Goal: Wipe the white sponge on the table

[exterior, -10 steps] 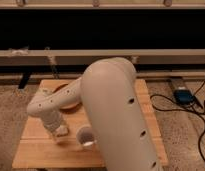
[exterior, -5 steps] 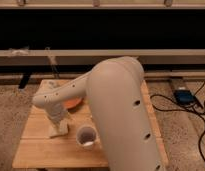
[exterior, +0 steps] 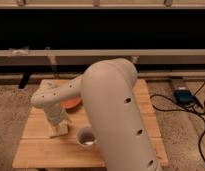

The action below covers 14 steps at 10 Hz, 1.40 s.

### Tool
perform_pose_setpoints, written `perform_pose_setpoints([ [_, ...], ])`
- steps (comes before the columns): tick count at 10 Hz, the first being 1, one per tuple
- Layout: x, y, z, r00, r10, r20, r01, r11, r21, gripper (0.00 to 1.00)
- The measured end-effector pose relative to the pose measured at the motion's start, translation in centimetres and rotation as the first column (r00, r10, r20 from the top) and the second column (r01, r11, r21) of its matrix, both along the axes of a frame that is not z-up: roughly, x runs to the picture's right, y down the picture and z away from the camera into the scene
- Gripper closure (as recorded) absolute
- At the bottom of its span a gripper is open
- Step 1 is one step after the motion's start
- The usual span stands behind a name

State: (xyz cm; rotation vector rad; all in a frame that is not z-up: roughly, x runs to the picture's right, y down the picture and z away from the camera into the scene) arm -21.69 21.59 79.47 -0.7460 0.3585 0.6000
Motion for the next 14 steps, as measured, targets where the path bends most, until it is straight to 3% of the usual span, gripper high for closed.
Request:
perform_pose_setpoints([
  [4, -0.3, 2.0, 0.8, 0.997, -0.069, -0.016, 0.069, 0.9972, -0.03, 0.35],
  [7, -0.2, 2.6, 1.3, 0.995, -0.096, -0.04, 0.095, 0.995, -0.033, 0.35],
  [8, -0.2, 2.7, 1.5, 0.993, -0.108, -0.055, 0.106, 0.9939, -0.03, 0.39],
  [11, -0.2, 2.3, 1.6, 0.99, -0.11, -0.091, 0.108, 0.9937, -0.029, 0.68],
  [14, 0.5, 0.3, 1.6, 0.989, -0.051, -0.14, 0.049, 0.9987, -0.015, 0.98],
])
